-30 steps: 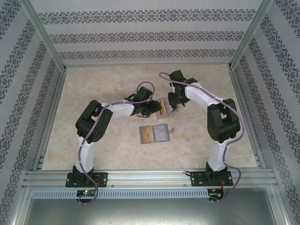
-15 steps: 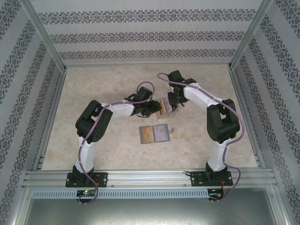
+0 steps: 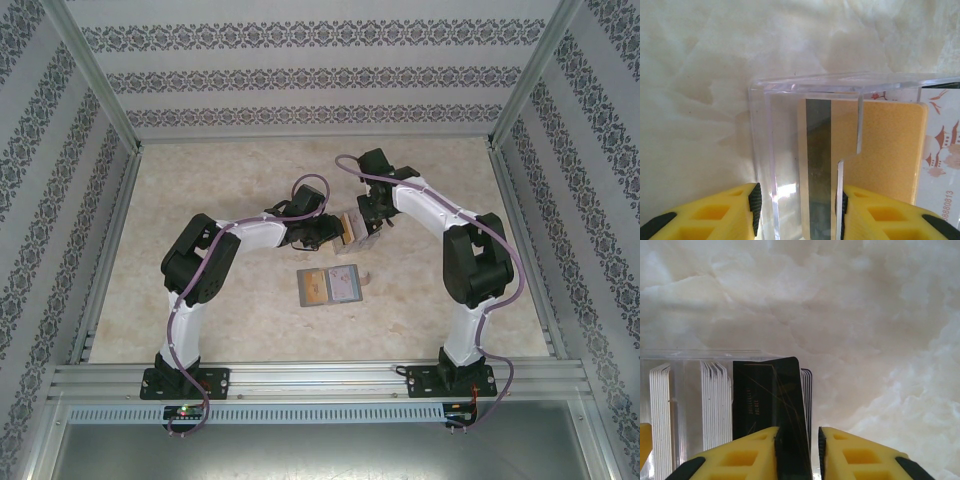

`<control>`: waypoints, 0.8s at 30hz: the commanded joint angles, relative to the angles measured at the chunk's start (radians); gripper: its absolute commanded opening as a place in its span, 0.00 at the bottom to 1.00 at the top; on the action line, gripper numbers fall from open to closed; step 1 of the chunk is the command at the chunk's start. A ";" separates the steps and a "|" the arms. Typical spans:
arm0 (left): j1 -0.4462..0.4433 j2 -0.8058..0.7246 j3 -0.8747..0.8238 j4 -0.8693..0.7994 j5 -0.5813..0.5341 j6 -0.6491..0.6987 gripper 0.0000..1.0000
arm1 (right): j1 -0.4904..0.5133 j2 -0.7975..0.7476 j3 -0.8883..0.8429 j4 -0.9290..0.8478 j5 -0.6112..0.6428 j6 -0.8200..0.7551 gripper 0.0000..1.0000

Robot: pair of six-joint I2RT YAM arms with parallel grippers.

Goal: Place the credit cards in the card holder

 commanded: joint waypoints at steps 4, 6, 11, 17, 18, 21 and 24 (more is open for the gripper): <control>0.009 -0.006 -0.037 -0.061 -0.017 0.010 0.45 | -0.004 -0.033 -0.005 -0.013 0.019 -0.005 0.21; 0.010 -0.006 -0.038 -0.059 -0.016 0.008 0.45 | -0.003 -0.036 -0.005 -0.013 0.028 -0.005 0.21; 0.010 -0.008 -0.039 -0.059 -0.016 0.008 0.45 | -0.002 -0.059 -0.013 -0.007 0.060 -0.004 0.14; 0.010 -0.008 -0.041 -0.059 -0.016 0.009 0.45 | -0.002 -0.086 -0.022 -0.007 0.048 0.002 0.10; 0.010 -0.008 -0.041 -0.058 -0.016 0.010 0.45 | -0.002 -0.091 -0.023 -0.009 0.043 0.004 0.10; 0.009 -0.010 -0.041 -0.054 -0.014 0.011 0.45 | -0.005 -0.107 -0.028 -0.006 0.004 0.014 0.09; 0.010 -0.016 -0.044 -0.049 -0.009 0.012 0.45 | -0.008 -0.128 -0.030 -0.010 -0.065 0.037 0.03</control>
